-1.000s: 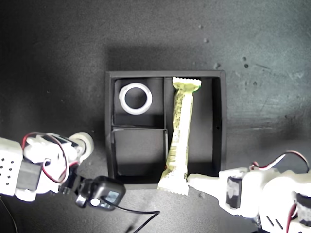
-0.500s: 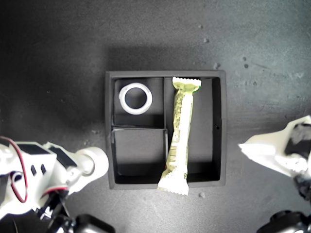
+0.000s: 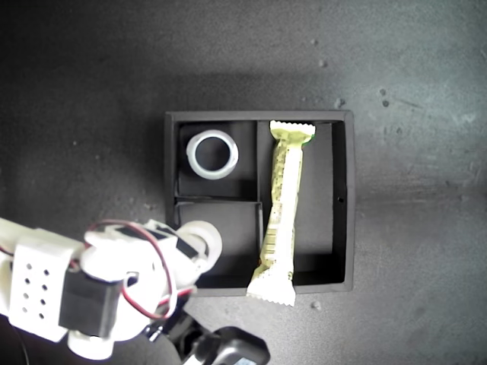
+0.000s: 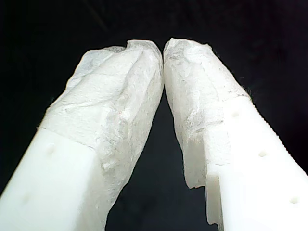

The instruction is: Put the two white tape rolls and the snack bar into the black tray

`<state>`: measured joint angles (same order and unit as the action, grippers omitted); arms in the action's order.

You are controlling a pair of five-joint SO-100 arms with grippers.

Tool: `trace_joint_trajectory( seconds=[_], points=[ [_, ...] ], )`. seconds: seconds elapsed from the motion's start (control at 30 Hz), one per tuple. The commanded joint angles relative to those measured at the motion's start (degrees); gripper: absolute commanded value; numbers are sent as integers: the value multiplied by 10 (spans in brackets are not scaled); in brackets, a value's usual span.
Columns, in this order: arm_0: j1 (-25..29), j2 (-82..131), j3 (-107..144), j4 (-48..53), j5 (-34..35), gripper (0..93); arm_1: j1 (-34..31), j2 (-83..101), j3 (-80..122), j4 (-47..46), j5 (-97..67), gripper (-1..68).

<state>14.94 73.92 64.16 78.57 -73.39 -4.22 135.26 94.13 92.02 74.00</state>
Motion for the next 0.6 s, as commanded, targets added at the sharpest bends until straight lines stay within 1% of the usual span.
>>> trace_joint_trajectory(
  seconds=[0.0,0.1,0.23,0.33,0.4,0.43,0.57],
  points=[
    [-12,-22,-55,8,9,0,-11,116,139,-84,26,-2],
    [-10,-66,-113,40,4,0,-21,180,243,-136,45,-2],
    [5,-143,-228,102,-11,0,-16,240,340,-188,55,-2],
    [13,-237,-378,188,-20,0,-13,255,371,-202,57,-2],
    [18,-345,-574,268,-25,2,-13,255,378,-209,57,-2],
    [19,-356,-592,265,-17,20,-15,255,378,-210,57,-2],
    [17,-347,-567,266,-33,98,-21,256,373,-212,58,-2]
  ],
)
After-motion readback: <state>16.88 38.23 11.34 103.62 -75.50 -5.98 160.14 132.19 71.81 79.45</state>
